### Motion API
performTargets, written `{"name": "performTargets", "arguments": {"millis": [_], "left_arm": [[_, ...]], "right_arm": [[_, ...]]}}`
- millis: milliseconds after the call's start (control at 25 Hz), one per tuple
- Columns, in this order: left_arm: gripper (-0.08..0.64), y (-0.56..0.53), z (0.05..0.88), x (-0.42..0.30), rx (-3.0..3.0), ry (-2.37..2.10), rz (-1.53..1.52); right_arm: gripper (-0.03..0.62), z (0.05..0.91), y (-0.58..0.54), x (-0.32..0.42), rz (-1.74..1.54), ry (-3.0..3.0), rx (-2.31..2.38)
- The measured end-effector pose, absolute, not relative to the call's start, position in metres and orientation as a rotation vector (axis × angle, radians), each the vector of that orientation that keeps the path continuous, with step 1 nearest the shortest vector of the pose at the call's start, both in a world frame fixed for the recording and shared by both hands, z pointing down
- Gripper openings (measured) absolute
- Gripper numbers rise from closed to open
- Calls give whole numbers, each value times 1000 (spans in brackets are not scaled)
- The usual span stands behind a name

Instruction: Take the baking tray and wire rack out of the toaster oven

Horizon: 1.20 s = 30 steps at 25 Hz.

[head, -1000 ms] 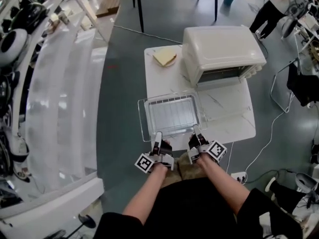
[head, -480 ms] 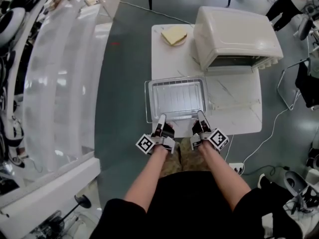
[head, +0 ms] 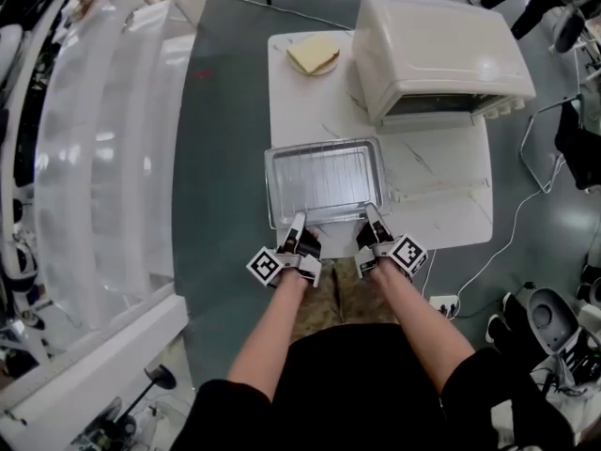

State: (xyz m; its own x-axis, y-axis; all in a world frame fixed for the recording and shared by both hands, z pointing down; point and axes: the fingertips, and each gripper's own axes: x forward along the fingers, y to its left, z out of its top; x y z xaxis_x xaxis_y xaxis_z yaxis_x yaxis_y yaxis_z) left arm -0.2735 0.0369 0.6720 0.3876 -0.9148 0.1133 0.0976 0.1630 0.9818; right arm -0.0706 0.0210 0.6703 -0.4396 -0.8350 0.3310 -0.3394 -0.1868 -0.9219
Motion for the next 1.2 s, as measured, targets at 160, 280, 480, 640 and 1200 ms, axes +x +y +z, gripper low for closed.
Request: {"name": "performTargets", "arguments": {"millis": [160,280,480,640,1200], "left_arm": [[15,36,682,-272,1152,-862,-843],[15,36,687,-273,1148,-864,-819],[15,43,698,-272,1123,-896,-739],[16,44,703,-270,1107,-909,-678],[62,54,704,-273,1017,-982,-517]], "right_arm": [[25,677,19,-70,-1720,1599,-1358],[26,682,21,-72,-1763,1540,-1371],[34,686,24,-74,-1815,1465,-1404],[49,690,24,-73,-1830,1481,-1446],[106,691,27,-74,-1949,1336,-1596]]}}
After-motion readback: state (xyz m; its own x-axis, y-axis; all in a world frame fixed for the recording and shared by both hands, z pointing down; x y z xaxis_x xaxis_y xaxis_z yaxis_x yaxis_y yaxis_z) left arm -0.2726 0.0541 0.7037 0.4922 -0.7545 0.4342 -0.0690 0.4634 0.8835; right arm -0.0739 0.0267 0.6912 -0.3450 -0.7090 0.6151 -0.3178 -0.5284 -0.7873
